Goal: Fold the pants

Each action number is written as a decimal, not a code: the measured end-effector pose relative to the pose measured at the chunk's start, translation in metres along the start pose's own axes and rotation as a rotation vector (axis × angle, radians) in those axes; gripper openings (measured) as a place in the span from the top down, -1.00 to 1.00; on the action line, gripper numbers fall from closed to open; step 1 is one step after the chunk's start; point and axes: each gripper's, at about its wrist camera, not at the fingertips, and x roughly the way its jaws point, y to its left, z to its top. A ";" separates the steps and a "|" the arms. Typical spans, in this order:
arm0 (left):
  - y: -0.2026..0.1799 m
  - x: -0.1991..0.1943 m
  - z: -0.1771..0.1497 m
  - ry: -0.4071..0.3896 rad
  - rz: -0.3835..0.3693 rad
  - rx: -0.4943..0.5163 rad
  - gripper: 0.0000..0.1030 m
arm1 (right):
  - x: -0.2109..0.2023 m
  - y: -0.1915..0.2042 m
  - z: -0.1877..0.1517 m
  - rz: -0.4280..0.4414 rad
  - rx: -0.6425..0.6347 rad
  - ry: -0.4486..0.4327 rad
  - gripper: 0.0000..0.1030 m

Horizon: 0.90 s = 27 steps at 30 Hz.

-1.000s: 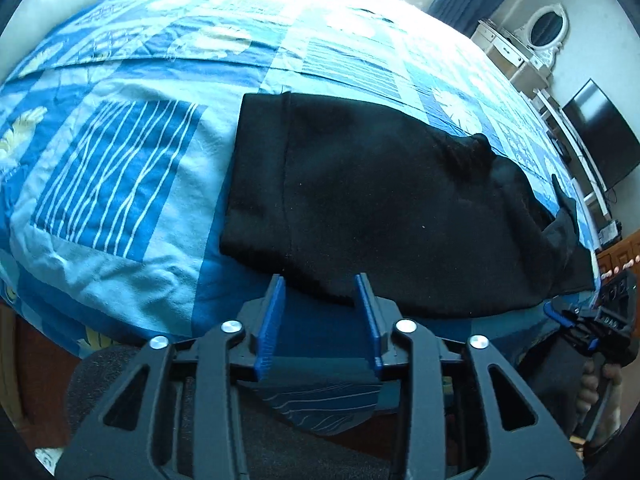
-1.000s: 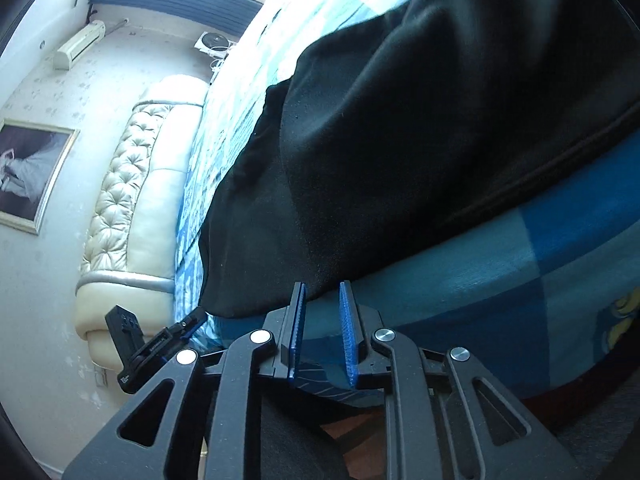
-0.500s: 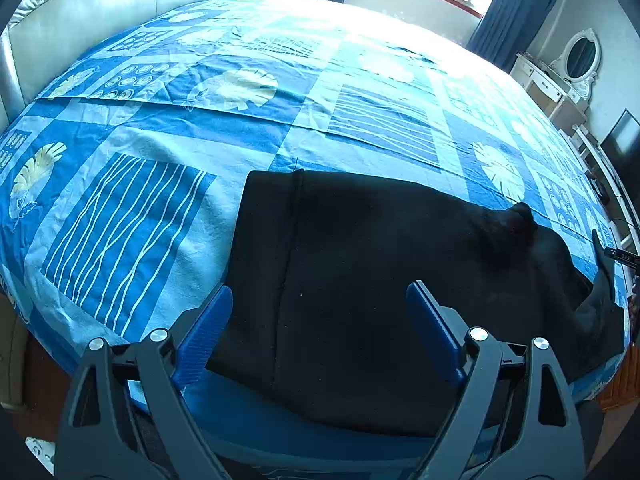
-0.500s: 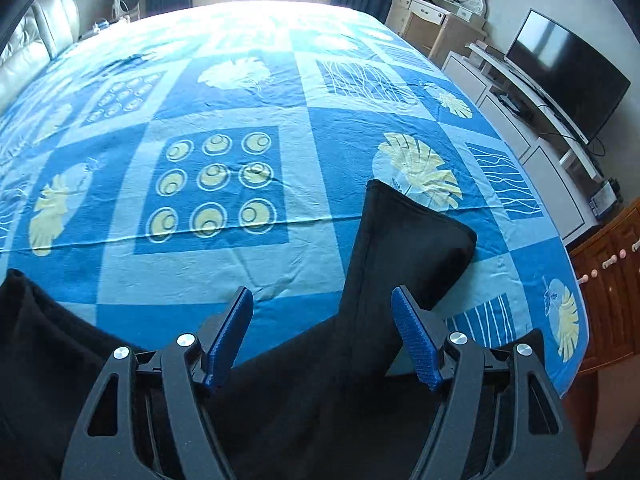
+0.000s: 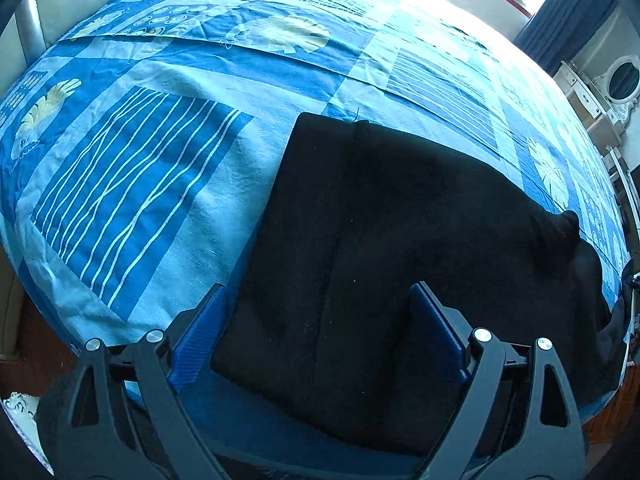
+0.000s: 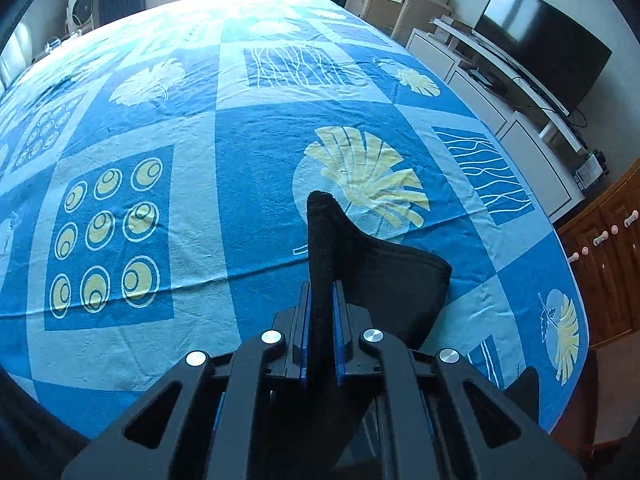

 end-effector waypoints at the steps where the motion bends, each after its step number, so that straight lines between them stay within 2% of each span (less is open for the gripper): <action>1: -0.001 0.000 -0.001 -0.005 0.008 0.006 -0.77 | -0.012 -0.014 -0.004 0.029 0.036 -0.031 0.84; 5: -0.007 -0.003 -0.002 -0.020 0.035 0.029 -0.77 | -0.061 -0.077 -0.034 0.116 0.185 -0.143 0.84; 7: -0.007 -0.003 -0.003 -0.019 0.032 0.022 -0.77 | -0.074 -0.111 -0.058 0.153 0.281 -0.172 0.84; 9: -0.005 -0.003 -0.004 -0.011 0.020 0.006 -0.77 | -0.080 -0.143 -0.089 0.187 0.380 -0.180 0.85; 12: -0.003 -0.002 -0.005 -0.001 0.009 -0.013 -0.77 | -0.071 -0.178 -0.132 0.216 0.510 -0.149 0.85; 15: -0.006 -0.003 -0.006 -0.001 0.010 -0.001 -0.77 | -0.049 -0.202 -0.172 0.283 0.662 -0.096 0.86; 17: -0.008 -0.004 -0.007 -0.003 0.013 0.011 -0.77 | -0.043 -0.212 -0.193 0.322 0.748 -0.096 0.86; 22: -0.010 -0.005 -0.010 -0.010 0.020 0.036 -0.77 | -0.032 -0.216 -0.208 0.406 0.823 -0.111 0.86; 24: -0.010 -0.005 -0.010 -0.010 0.019 0.034 -0.77 | -0.027 -0.224 -0.209 0.458 0.892 -0.142 0.76; 26: -0.010 -0.005 -0.011 -0.011 0.022 0.032 -0.77 | -0.019 -0.231 -0.205 0.464 0.938 -0.158 0.04; 27: -0.011 -0.005 -0.011 -0.012 0.024 0.032 -0.77 | -0.014 -0.233 -0.202 0.471 0.952 -0.160 0.00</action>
